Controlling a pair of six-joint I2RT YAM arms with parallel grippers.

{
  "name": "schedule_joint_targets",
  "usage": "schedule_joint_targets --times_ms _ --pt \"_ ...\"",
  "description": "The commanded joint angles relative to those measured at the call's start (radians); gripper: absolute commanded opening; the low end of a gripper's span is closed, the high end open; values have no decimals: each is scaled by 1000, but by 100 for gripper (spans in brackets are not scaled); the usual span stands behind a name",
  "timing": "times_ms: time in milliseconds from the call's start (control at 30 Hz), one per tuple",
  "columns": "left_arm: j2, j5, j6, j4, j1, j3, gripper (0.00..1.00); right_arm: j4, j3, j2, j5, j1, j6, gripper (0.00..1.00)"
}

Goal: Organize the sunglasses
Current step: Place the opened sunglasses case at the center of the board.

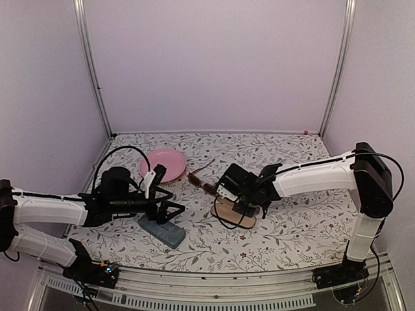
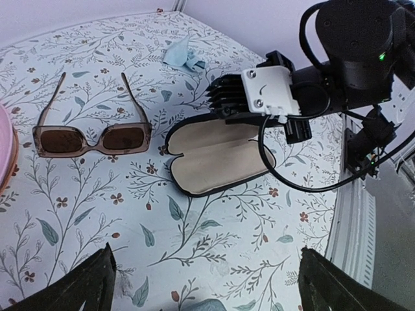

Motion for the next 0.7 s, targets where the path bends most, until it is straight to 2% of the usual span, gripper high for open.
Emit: schedule_joint_targets --times_ms 0,67,100,333,667 --pt "10 -7 -10 -14 15 10 99 93 -52 -19 31 -4 -68 16" --pt "12 -7 -10 -13 16 13 99 114 -63 -25 26 -5 -84 18" --pt "14 -6 -10 -13 17 15 99 120 -65 -24 23 -5 -90 24" --pt "44 3 -10 -20 17 36 99 136 -68 -29 19 -11 -101 38" --pt "70 5 -10 -22 17 54 99 137 -64 -64 31 -12 -89 49"
